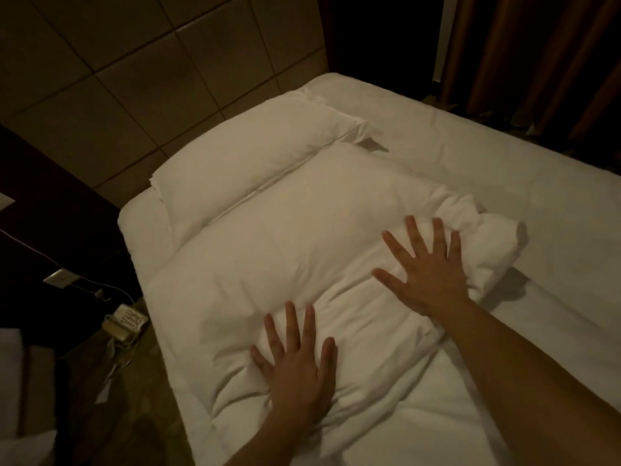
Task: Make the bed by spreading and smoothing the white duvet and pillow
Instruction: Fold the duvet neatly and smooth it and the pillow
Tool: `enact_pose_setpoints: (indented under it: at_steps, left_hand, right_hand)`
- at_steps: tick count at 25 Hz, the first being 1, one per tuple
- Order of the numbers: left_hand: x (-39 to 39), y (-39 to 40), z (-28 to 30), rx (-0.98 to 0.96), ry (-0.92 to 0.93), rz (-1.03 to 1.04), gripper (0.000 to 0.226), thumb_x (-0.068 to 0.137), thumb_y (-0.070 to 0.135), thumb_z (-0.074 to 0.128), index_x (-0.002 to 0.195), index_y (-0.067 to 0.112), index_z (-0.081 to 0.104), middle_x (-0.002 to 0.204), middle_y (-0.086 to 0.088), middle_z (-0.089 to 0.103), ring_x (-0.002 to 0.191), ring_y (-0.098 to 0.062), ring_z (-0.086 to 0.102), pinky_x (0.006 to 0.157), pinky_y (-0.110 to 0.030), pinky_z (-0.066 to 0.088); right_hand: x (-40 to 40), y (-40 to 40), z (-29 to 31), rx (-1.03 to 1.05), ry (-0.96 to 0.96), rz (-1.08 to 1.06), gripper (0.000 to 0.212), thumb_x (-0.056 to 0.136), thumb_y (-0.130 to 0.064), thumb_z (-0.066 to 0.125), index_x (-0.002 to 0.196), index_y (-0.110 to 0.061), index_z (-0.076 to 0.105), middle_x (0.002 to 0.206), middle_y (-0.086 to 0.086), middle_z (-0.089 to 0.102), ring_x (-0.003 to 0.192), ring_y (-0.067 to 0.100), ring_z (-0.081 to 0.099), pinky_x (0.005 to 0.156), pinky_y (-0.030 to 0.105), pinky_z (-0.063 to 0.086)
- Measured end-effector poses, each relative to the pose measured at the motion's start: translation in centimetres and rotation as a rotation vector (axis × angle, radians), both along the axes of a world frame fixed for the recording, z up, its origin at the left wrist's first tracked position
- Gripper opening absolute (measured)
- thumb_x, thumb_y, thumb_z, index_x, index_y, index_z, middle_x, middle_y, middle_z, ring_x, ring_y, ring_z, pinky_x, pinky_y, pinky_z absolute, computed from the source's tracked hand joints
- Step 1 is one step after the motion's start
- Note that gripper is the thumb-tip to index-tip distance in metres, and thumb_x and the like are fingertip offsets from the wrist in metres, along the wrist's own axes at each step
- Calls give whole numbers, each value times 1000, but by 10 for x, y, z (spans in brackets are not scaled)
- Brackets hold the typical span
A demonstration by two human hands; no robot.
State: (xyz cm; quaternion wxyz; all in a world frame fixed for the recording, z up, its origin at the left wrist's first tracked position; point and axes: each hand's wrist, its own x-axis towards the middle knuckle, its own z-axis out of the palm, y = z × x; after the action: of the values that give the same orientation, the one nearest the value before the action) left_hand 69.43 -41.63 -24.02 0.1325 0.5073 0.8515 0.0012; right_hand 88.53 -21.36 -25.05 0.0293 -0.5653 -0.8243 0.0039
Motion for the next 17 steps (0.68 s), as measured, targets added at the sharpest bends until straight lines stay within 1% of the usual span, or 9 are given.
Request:
enact_pose_setpoints:
  at_steps: [3,4,5,7,9,12,14,17]
  left_hand:
    - [-4,-13,9,-72,-28,-14,74,78,77,-22,145,50,-33,156,17,-43,147,-26,-36,115,-68,-10]
    - [-5,-21,14,-104,-43,-11,78,76,79,-21,147,47,-33,156,16,-43,147,-26,-36,116,-67,-11]
    - [-5,-29,20,-134,-62,-11,86,72,82,-24,149,45,-31,157,15,-41,148,-27,-35,117,-66,-12]
    - [-1,-48,35,-182,-100,-35,99,64,85,-30,153,43,-26,160,12,-37,148,-28,-34,117,-65,-13]
    - [11,-67,57,-198,-164,-96,94,71,86,-21,155,42,-23,161,10,-35,148,-28,-34,118,-63,-14]
    - [53,-104,102,-100,-297,-159,86,83,85,-3,157,42,-18,163,11,-29,150,-25,-30,120,-61,-10]
    - [88,-138,136,-32,-384,-185,90,84,86,5,159,39,-10,166,10,-21,152,-23,-24,122,-61,-5]
    - [146,-204,168,-71,-451,-274,94,85,86,12,162,33,-1,169,8,-11,155,-22,-17,121,-59,-3]
  right_hand:
    - [11,-11,7,-97,-70,-63,86,81,-91,-1,155,-49,-12,168,-1,-17,151,42,-17,118,61,-13]
    - [19,-17,13,-144,-99,-78,88,78,-93,-5,154,-49,-16,167,-1,-21,150,42,-21,118,60,-15]
    - [30,-26,22,-189,-135,-93,91,76,-94,-8,154,-49,-19,166,-1,-24,150,41,-24,118,60,-15]
    - [56,-52,47,-251,-211,-116,93,74,-94,-10,154,-46,-21,166,0,-25,150,40,-23,118,61,-13]
    - [78,-85,82,-265,-230,-152,94,75,-93,-9,153,-44,-21,166,1,-25,151,39,-21,118,63,-13]
    - [100,-157,150,-267,-194,-170,93,76,-93,-7,153,-43,-23,166,-3,-25,152,35,-22,119,62,-12]
    - [119,-222,191,-271,-178,-198,93,77,-91,-5,154,-42,-23,165,-6,-25,152,34,-21,120,60,-11]
    - [167,-321,237,-317,-131,-321,91,77,-90,-2,153,-44,-23,166,-7,-24,154,34,-15,122,58,-7]
